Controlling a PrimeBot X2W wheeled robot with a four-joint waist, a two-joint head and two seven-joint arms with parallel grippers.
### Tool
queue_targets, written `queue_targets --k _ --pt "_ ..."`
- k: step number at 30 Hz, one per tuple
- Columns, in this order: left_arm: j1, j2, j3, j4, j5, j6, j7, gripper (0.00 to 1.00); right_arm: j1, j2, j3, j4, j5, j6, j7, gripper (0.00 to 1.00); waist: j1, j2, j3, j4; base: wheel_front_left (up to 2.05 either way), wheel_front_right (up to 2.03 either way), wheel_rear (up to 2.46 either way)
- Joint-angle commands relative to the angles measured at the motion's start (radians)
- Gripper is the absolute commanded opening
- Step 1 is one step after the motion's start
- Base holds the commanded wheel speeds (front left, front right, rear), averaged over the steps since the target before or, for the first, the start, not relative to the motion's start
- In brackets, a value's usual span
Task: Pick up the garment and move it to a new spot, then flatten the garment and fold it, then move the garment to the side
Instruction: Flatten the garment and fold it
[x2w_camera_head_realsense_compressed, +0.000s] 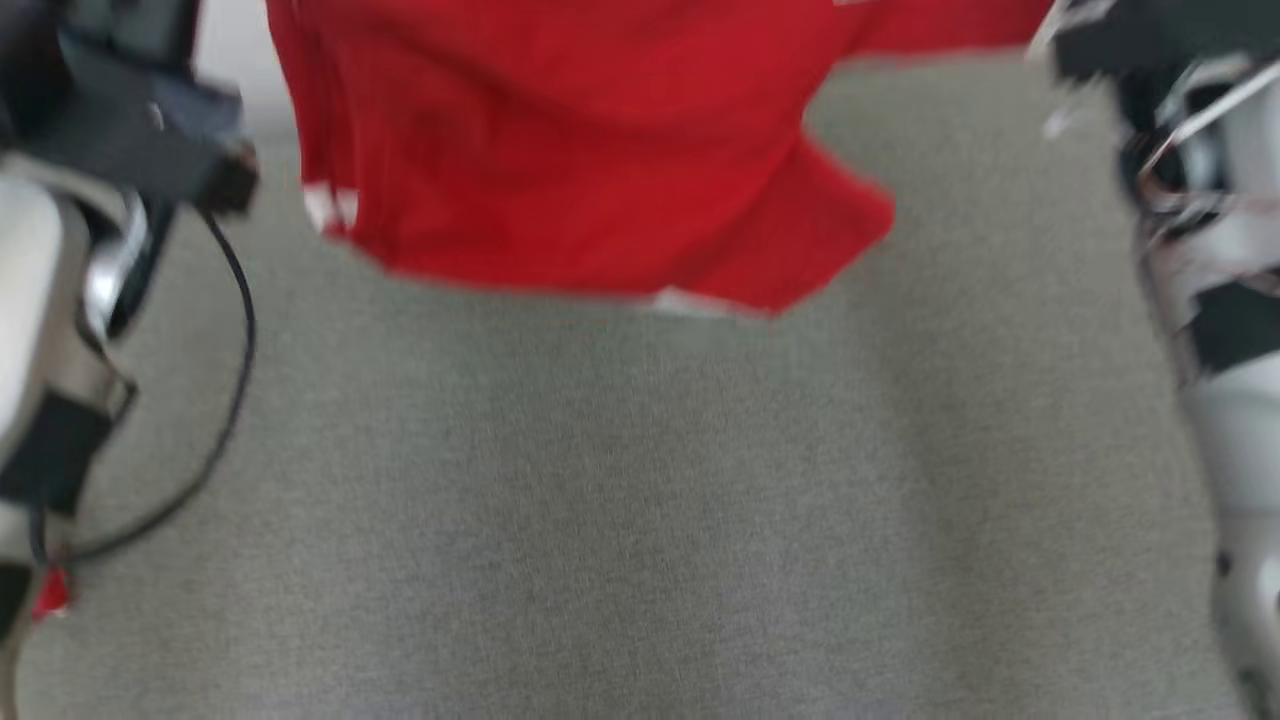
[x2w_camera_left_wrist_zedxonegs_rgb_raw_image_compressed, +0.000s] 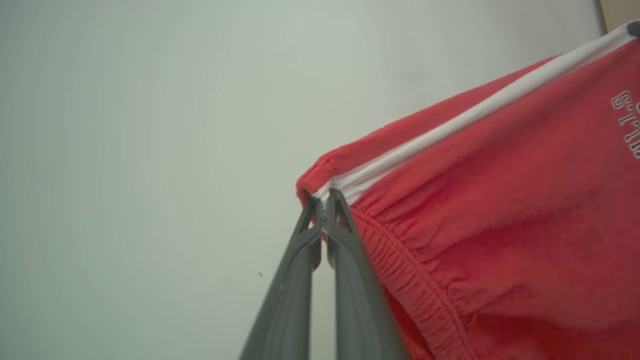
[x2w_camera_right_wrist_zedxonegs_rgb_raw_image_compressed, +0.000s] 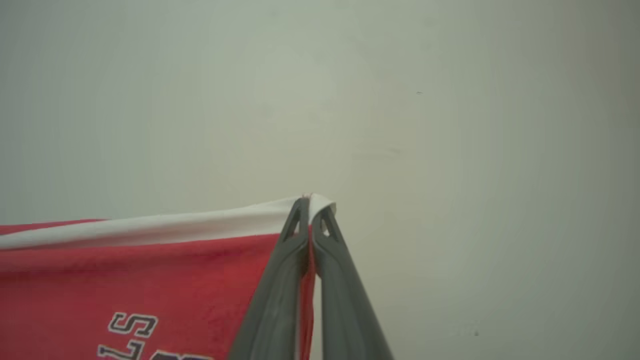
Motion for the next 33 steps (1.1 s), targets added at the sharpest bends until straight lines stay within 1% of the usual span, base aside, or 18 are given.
queue_targets --k 1,2,3,6,10,11,12,13,16,18,21,25,30,33 --pt "-0.048 0.001 0.005 0.023 0.011 0.010 0.001 0.00 -0.043 -0.015 -0.001 0.010 -0.026 -0.002 0.000 0.00 -0.0001 -0.0001 0.159 0.007 0.00 0.00 0.00" --pt "-0.087 -0.005 0.000 0.043 0.028 0.015 0.002 0.00 -0.078 -0.026 -0.007 0.021 -0.036 -0.002 0.000 0.00 -0.0001 -0.0001 0.187 0.008 0.00 0.00 0.00" --pt "-0.177 -0.015 -0.003 0.078 0.064 0.028 0.002 0.00 -0.155 -0.052 -0.014 0.047 -0.074 -0.002 0.000 0.00 -0.0001 -0.0001 0.246 0.007 0.00 0.00 0.00" --pt "-0.306 -0.039 -0.017 0.112 0.117 0.054 0.001 0.00 -0.281 -0.080 -0.058 0.079 -0.121 -0.003 0.000 0.00 -0.0001 -0.0001 0.339 0.007 0.00 0.00 0.00" --pt "-0.455 -0.075 -0.029 0.143 0.192 0.093 -0.002 0.00 -0.403 -0.096 -0.098 0.070 -0.199 -0.003 0.000 0.00 -0.0001 -0.0001 0.408 0.016 0.00 0.00 0.00" --pt "-0.479 -0.089 -0.025 0.136 0.202 0.109 -0.002 0.00 -0.425 -0.098 -0.113 0.065 -0.212 -0.003 0.000 0.00 -0.0001 -0.0001 0.418 0.019 0.00 0.00 0.00" --pt "-0.467 -0.138 0.005 0.107 0.228 0.129 -0.003 0.00 -0.378 -0.115 -0.129 0.021 -0.218 -0.003 0.000 0.00 -0.0001 -0.0001 0.476 0.032 0.00 0.00 0.00" --pt "-0.259 -0.183 0.069 0.074 0.200 0.118 -0.003 0.00 -0.171 -0.135 -0.117 -0.100 -0.153 -0.003 0.000 0.00 -0.0001 -0.0001 0.483 0.034 0.00 0.00 0.00" --pt "-0.141 -0.216 0.101 0.034 0.197 0.106 -0.003 0.00 -0.054 -0.129 -0.126 -0.184 -0.115 -0.003 -0.001 0.00 -0.0001 -0.0001 0.455 0.031 0.00 0.00 0.00" --pt "-0.048 -0.237 0.106 0.023 0.205 0.087 -0.003 0.00 0.039 -0.117 -0.144 -0.231 -0.091 -0.003 -0.001 0.00 -0.0001 -0.0001 0.425 0.032 0.00 0.00 0.00" --pt "0.080 -0.273 0.152 -0.014 0.198 0.077 -0.003 0.00 0.180 -0.097 -0.167 -0.288 -0.076 -0.002 -0.001 0.00 -0.0001 -0.0001 0.366 0.033 0.00 0.00 0.00" --pt "0.258 -0.309 0.214 -0.045 0.200 0.048 -0.003 0.00 0.361 -0.053 -0.188 -0.313 -0.065 -0.003 -0.001 0.00 -0.0001 -0.0001 0.272 0.025 0.00 0.00 0.00" --pt "0.445 -0.341 0.296 -0.058 0.207 0.021 -0.003 0.00 0.541 0.011 -0.207 -0.292 -0.069 -0.003 -0.001 0.00 -0.0001 -0.0001 0.156 0.016 0.00 0.00 0.00" --pt "0.517 -0.351 0.308 -0.045 0.213 0.010 -0.003 0.00 0.603 0.025 -0.196 -0.280 -0.080 -0.003 -0.001 0.00 -0.0001 -0.0001 0.115 0.012 0.00 0.00 0.00"
